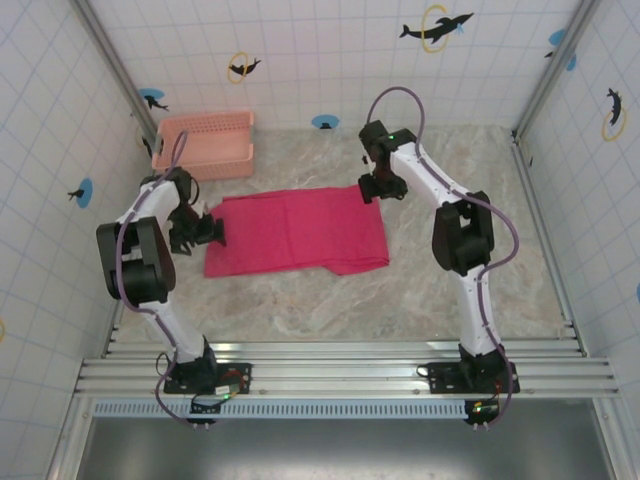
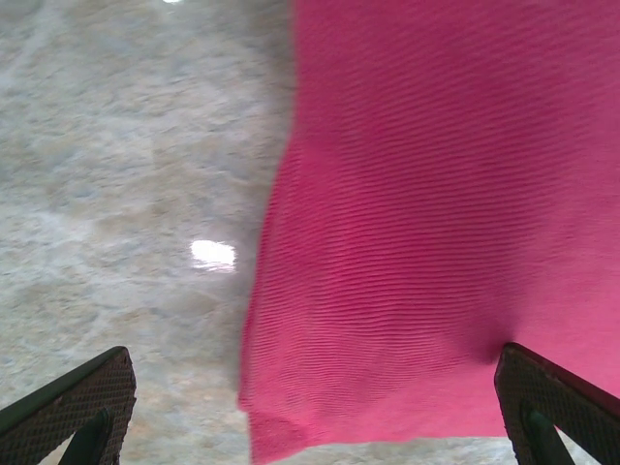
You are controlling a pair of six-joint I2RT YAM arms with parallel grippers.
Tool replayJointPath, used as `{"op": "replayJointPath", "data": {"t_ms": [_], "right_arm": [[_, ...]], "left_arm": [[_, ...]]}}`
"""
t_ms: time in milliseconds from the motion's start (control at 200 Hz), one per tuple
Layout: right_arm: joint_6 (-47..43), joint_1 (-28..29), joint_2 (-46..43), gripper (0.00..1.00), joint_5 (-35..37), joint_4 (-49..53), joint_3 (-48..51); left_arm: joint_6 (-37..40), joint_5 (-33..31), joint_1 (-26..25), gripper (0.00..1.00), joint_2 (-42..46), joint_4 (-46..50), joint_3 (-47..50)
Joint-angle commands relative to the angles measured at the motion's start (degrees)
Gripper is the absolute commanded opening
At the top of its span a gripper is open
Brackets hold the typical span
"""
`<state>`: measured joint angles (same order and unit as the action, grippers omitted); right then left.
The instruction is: Roll up the long pants
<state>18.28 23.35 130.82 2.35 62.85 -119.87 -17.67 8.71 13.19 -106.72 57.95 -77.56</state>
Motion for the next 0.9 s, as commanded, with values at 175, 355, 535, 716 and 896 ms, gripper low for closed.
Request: {"op": "replayJointPath", "data": {"t_ms": [175,355,535,716,896], "right_arm": [[-0.98,-2.04,10.36,0.7,-8.47,0.23,-8.03],[-0.36,-2.08,12.54,0.58,-12.0,-1.44,-8.57],[-0.09,-3.37,12.49,0.14,-13.1,-1.58,-6.81],[-1.33,-6.05,9.55,0.06,-12.49,-0.33,-0.82],[-4.46,-7.79,4.14,0.02,-9.71,1.93,9.0]], "left_arm": [[-2.67,-1.23,-4.68,0.98,-4.22,1.48,-3.55],[-3.86,-2.5,-7.18,0.97,-6.08,1.84,-4.47],[-5.49,-3.8,-11.7,0.97,-10.61,3.46,-9.76],[-8.17,-4.24,-19.8,0.97,-19.34,5.65,-20.14],[-10.54,-3.0,-25.99,0.97,-30.41,8.55,-31.1]]}}
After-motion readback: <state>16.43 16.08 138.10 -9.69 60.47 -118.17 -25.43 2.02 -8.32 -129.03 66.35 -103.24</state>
